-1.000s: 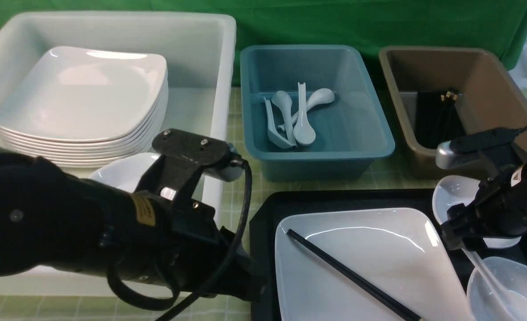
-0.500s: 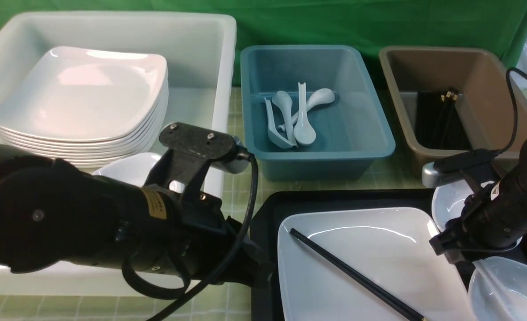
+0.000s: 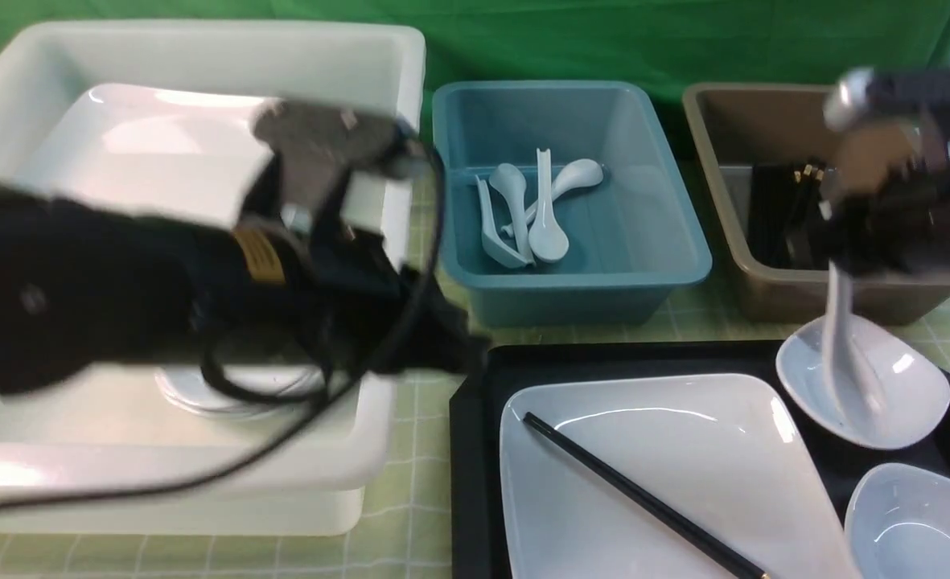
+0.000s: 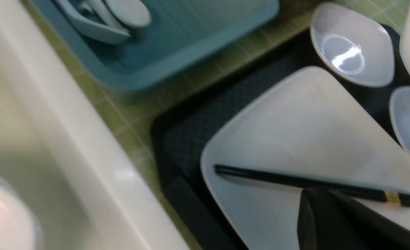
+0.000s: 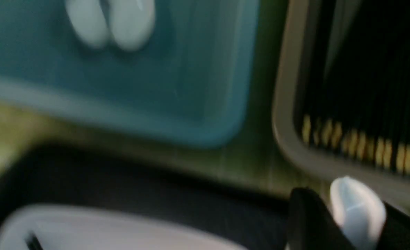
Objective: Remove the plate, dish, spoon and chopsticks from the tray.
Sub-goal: Use the right arm to grab a soup spoon from the plate, then use the right arm to put the soup spoon into the small storage box in the middle
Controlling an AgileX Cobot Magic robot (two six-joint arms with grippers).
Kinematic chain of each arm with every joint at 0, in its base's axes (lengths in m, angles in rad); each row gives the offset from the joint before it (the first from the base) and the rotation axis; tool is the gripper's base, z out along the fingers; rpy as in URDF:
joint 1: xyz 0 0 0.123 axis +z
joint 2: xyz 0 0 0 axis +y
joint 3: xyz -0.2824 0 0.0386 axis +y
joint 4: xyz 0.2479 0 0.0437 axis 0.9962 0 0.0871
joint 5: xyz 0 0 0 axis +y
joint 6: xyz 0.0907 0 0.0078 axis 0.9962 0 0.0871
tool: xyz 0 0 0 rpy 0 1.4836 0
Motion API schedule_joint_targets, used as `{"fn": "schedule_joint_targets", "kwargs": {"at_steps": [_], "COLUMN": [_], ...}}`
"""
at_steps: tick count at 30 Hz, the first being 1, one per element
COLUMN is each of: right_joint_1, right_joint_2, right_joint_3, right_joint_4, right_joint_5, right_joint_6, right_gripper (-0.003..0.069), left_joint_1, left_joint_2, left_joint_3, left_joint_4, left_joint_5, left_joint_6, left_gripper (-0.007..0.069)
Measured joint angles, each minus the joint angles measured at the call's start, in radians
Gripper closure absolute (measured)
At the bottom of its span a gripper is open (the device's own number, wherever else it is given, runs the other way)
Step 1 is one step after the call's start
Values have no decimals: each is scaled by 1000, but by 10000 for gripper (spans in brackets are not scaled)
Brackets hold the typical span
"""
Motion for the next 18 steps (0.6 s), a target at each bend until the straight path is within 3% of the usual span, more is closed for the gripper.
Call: {"fn": "schedule_joint_targets", "kwargs": {"at_steps": [7, 13, 18], "right_joint_1": [140, 150, 149], "right_joint_2": [267, 553, 708], "right_joint_3": [-418, -736, -863], "right_joint_4": [32, 34, 34], "right_joint_5": [-80, -91, -69], "right_joint_6": [-27, -29, -34], "right_gripper": [515, 515, 515], "left_joint_1": [193, 234, 235], "left_joint_2": [-1, -26, -129], "left_joint_3": [-116, -112, -49], "left_joint_4": [3, 3, -3], "left_joint_5": [112, 244, 229], "left_joint_6": [-24, -24, -24], "left_gripper": [623, 623, 623]}}
